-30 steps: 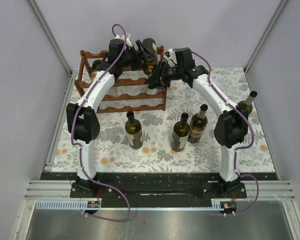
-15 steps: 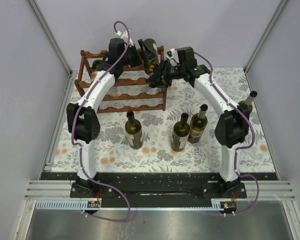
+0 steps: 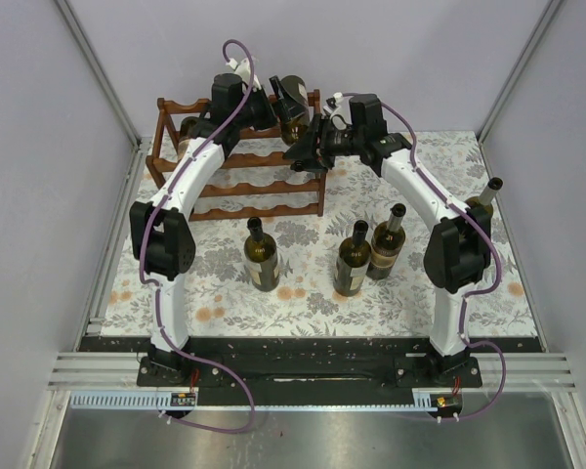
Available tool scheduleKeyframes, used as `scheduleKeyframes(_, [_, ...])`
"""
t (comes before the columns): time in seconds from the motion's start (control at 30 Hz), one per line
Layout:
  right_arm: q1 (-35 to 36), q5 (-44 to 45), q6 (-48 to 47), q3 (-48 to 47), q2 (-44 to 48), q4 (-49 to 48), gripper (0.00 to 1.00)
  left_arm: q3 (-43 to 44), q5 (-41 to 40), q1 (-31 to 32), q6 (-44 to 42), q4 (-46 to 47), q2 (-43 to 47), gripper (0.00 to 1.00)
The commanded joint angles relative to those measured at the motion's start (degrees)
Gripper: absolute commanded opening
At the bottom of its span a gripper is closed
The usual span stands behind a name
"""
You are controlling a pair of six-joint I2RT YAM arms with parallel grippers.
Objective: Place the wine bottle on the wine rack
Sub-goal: Place the wine bottle in the wine rack.
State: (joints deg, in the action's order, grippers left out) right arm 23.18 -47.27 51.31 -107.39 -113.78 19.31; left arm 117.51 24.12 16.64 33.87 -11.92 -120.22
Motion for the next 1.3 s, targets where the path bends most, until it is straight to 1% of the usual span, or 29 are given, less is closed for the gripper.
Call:
scheduleKeyframes(0.0, [-1.56,-0.28,1.6,0.78,4.79,-7.8,0.56,-1.76,-1.18,-1.35,-9.17,-11.28,-2.91,0.99])
scheduleKeyframes(0.47, [-0.42,-0.98,-1.3,5.44,7.08,-4.28,0.57,-1.15,-1.62,-1.35,-9.43,-12.07,-3.96,0.99])
scheduleKeyframes(0.83, [0.46,-1.08,-2.97,11.5,8.75,-4.02,0.56,-1.41,-2.23,-1.44,-9.52,-12.07,-4.32,0.99])
scheduleKeyframes(1.03, [0.64,-0.81,-4.37,11.68,8.04,-4.02,0.56,-1.41,-2.67,-1.61,-9.61,-11.98,-4.67,0.99])
scheduleKeyframes(1.27, [0.73,-0.81,-6.75,14.22,8.31,-2.26,0.57,-0.97,-3.2,-1.79,-9.26,-11.11,-5.11,0.99])
